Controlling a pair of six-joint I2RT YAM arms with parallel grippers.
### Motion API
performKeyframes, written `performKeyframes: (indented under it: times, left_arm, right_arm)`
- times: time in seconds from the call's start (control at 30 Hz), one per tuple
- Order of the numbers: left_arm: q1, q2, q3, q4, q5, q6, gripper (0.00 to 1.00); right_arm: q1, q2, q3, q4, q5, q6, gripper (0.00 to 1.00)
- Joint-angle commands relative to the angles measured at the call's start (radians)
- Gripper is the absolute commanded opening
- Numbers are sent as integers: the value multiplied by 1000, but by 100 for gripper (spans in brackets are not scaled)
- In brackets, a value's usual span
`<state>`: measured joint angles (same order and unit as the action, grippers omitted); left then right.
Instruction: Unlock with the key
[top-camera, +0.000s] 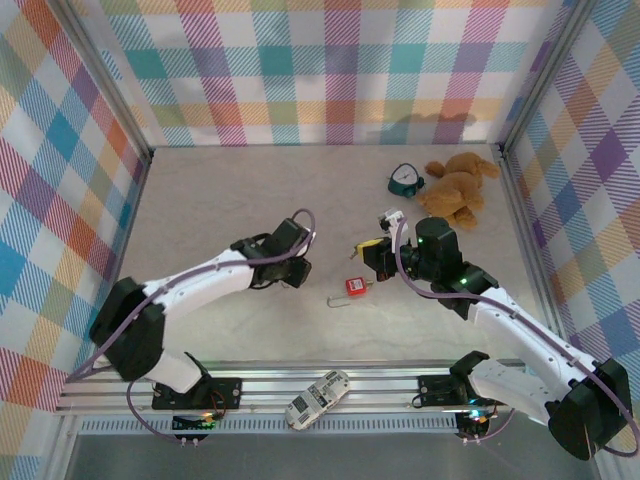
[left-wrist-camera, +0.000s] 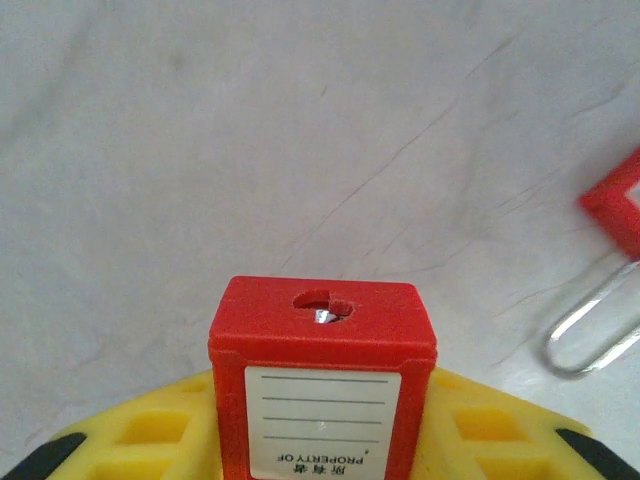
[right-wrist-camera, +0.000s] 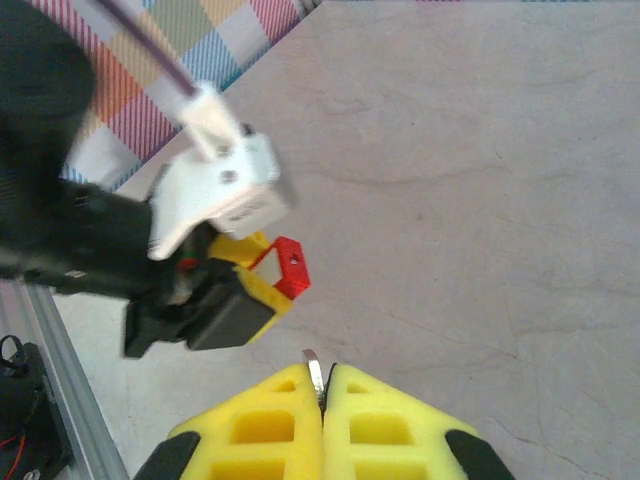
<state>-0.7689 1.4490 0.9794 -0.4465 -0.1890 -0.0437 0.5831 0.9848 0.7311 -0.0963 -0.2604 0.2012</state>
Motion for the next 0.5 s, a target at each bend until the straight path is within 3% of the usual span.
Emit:
performKeyframes:
  times: [0.0, 0.2, 0.47]
  left_arm:
    - [-60, -86, -83, 245, -130, 74, 31]
    - [-141, -217, -251, 524, -170, 181, 31]
    - [-240, -240, -345, 765, -210, 320, 33]
  right_arm:
    - [6, -6, 20, 4, 32, 5, 4]
    - [6, -13, 40, -4, 65, 8, 3]
    - [6, -13, 70, 9, 75, 74, 3]
